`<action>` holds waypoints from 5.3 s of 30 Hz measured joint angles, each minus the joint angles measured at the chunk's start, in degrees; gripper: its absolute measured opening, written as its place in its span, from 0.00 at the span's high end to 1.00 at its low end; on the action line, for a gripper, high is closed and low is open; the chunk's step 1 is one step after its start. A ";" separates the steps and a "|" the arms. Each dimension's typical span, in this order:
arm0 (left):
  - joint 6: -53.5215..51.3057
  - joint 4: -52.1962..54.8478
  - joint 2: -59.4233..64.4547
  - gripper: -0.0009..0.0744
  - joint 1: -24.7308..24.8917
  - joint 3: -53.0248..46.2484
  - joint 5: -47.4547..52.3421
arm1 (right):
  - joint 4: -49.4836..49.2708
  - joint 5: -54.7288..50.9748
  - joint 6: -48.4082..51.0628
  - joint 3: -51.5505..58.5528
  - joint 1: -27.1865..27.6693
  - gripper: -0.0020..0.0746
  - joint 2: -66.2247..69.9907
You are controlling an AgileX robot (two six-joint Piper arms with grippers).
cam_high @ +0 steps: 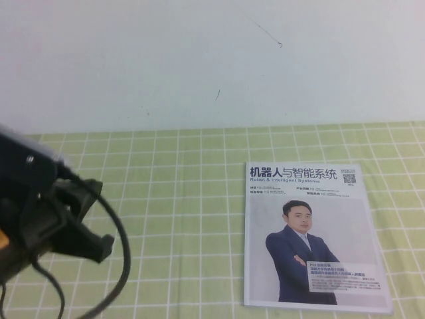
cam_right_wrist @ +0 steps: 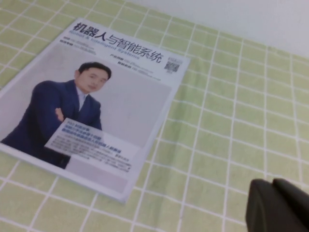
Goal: Close book
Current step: 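Close the open booklet and leave it lying on the table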
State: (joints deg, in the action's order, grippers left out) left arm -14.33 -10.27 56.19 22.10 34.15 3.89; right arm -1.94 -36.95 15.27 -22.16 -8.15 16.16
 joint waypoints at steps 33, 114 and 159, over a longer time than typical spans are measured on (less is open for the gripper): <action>-0.14 -1.11 -13.48 0.99 -0.64 -9.18 -1.42 | -2.64 1.52 -0.49 4.94 0.00 0.98 -2.55; 13.94 6.05 -56.95 0.99 -15.58 -35.06 15.21 | 0.86 2.51 1.28 6.50 0.70 0.98 -5.88; 13.84 6.19 -56.95 0.99 -15.58 -35.06 15.21 | 4.25 16.77 -6.96 23.20 8.22 0.98 -16.81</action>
State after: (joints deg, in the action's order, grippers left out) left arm -0.49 -4.08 -0.75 6.52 -0.91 19.10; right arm 2.31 -20.18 8.31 1.04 0.07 -0.64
